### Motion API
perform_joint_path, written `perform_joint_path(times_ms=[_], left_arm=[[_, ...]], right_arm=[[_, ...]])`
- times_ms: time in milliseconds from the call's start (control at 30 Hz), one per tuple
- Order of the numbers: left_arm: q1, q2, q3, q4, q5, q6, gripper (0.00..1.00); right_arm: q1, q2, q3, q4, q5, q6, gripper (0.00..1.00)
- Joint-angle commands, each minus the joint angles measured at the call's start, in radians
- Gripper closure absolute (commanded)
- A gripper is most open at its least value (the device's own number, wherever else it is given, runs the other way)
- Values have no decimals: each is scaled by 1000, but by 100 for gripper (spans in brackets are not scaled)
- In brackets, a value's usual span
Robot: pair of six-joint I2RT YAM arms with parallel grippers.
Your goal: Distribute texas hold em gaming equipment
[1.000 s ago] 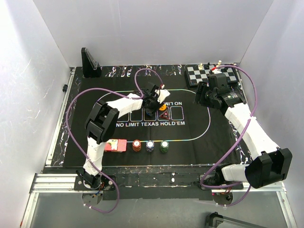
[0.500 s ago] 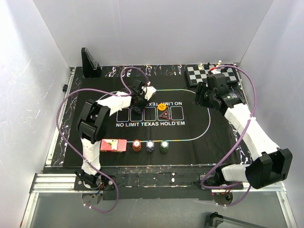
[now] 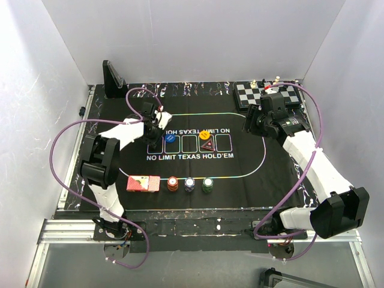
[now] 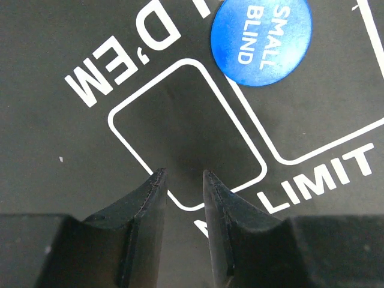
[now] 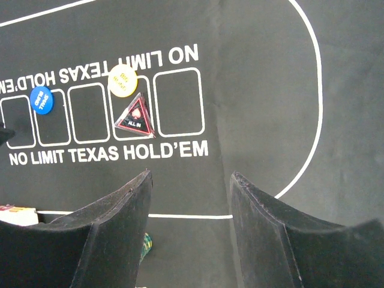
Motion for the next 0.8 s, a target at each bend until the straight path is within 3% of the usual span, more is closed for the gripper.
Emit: perform_joint_path(times_ms=[0,67,167,267,400,567,767], left_arm=[[-2,-75,68,-20,35,-10,68],[-7,-53,146,-34,105,-33,57],[-48,39,270,-60,152,-33,31],[-94,145,379,-89,150,-1,23],[-105,246,471,-111,172,28,23],[-105,267,475,-114,231,63,31],[-103,245,419,-99,212,77,50]], right_arm=[[15,13,5,33,-10,2,39],[23,27,13,31,-10,2,39],[34,42,25,27,-6,1,39],[37,50,31,19,4,1,39],[40,53,33,16,10,1,39],[45,62,42,11,10,1,39],[46,70,50,11,13,1,39]])
